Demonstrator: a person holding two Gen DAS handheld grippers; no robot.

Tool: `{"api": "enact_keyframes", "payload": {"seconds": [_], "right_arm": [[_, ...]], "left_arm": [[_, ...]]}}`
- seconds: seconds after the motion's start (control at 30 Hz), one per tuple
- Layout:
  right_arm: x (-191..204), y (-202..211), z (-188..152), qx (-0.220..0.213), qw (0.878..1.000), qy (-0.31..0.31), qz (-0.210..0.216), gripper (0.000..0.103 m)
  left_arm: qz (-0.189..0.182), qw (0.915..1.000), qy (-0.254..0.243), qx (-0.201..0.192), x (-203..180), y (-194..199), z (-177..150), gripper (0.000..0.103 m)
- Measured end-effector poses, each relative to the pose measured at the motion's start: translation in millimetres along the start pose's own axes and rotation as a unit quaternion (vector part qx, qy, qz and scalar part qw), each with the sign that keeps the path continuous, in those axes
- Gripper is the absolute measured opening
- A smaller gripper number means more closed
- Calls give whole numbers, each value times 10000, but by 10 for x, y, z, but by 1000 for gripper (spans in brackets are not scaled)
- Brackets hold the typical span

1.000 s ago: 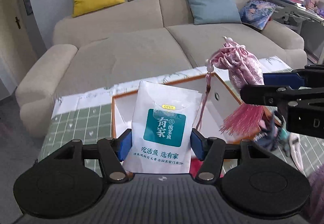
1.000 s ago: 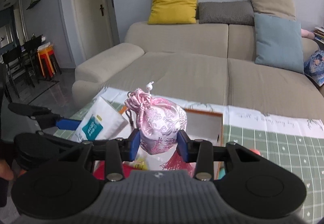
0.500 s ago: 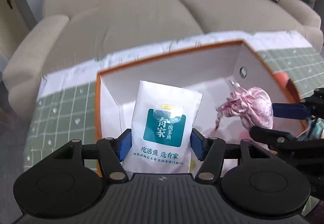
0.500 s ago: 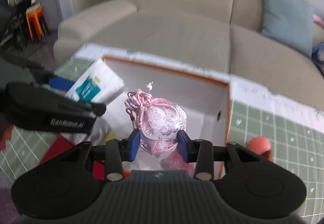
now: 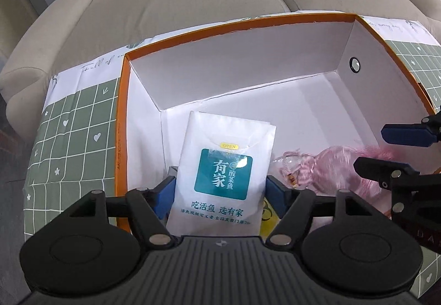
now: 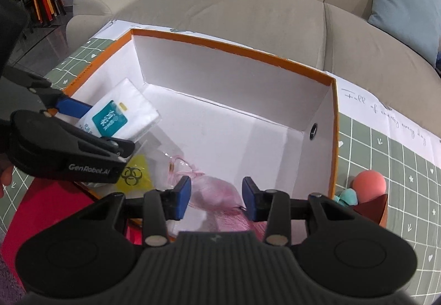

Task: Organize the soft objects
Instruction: 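Carry the white packet and pink pouch with both tools over the orange box, then open both tools to drop the packet and pouch into the orange box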

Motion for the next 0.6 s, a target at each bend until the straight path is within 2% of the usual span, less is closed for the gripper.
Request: {"api": "enact_keyframes", "payload": {"seconds": [0.03, 0.1, 0.2, 0.37, 0.6], "right_arm": [[1, -2, -1, -6, 10000, -17, 27, 41], [6, 5, 0, -1, 10000, -47, 52, 50], [0, 36, -4, -37, 10000, -48, 44, 50], [20, 133, -13, -129, 9999, 1, 24, 50], [5, 477, -80, -527, 9985, -156, 5, 50]], "left_arm": [[-22, 10000, -10, 7, 1, 8, -14, 86], [8, 10000, 5, -15, 10, 33, -29, 86], [51, 9999, 68, -113, 46, 75, -26, 86], [102, 9984, 201, -525, 85, 300, -45, 86], [-41, 9931, 307, -1128, 31, 734, -168, 86]]}}
Point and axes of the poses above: each gripper's, at about its wrist camera, not at the fingertips, and y roughly against the way its jaws point, x to its left, z to its top, the point moved 3 cm from there along -y, roughly the way its jaws point, and after that the axes turned 5 degrees about x, right-handed, at the moved point
